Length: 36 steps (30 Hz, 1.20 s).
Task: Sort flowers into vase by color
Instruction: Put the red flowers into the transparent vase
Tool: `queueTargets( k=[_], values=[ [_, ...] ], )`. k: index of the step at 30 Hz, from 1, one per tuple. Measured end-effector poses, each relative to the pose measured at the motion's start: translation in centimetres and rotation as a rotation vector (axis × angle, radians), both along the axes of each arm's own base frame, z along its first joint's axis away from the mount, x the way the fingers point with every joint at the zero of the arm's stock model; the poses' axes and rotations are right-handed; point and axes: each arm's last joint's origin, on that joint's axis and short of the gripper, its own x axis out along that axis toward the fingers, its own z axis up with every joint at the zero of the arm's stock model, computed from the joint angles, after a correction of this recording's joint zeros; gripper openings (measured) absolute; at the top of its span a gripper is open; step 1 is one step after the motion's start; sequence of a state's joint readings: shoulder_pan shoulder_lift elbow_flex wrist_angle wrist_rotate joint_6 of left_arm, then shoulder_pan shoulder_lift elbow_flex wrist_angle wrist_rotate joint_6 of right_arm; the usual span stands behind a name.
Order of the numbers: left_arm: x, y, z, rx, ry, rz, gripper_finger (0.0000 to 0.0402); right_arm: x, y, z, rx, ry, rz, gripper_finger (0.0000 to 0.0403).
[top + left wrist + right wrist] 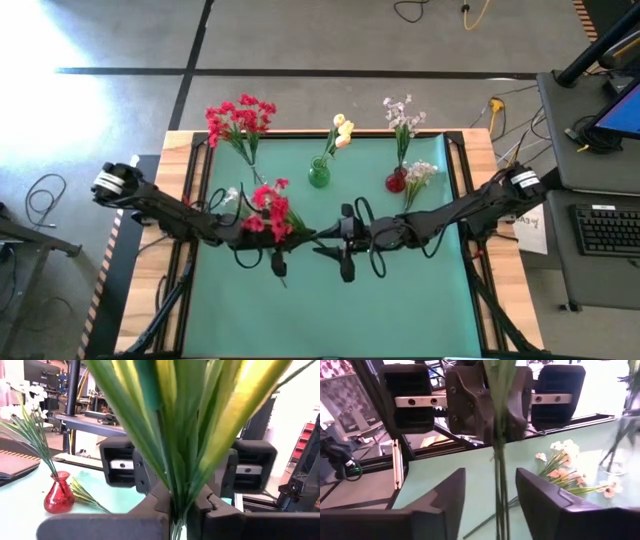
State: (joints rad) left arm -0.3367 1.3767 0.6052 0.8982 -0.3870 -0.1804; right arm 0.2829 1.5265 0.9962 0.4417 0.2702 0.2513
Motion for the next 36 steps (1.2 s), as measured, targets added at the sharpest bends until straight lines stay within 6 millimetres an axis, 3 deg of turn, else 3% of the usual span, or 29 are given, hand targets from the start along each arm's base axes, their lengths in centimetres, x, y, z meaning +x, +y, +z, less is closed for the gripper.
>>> queueTargets(
  k=[7, 14, 22, 30, 36],
  values=[
    [-3.0, 1.5, 2.1, 0.022, 0.125, 0.152, 0.0001, -1.5, -0.7, 1.4, -0.029, 0.039, -0.102, 0.022],
    [-8.9, 4.9, 5.0, 0.067, 0.187, 0.536, 0.0001, -1.8, -0.9, 1.8, -0.038, 0.046, -0.132, 0.0239],
    [-14.3, 9.1, 6.9, 0.034, 0.143, 0.779, 0.0, -1.6, -0.9, 1.5, -0.04, 0.054, -0.132, 0.0242],
    [-16.1, 10.5, 8.2, 0.055, 0.201, 0.85, 0.0, -1.6, -0.9, 1.5, -0.031, 0.053, -0.135, 0.0243],
    [-16.0, 10.7, 10.0, 0.091, 0.324, 0.869, 0.0, -1.6, -1.0, 1.5, -0.036, 0.052, -0.151, 0.0246]
  ],
)
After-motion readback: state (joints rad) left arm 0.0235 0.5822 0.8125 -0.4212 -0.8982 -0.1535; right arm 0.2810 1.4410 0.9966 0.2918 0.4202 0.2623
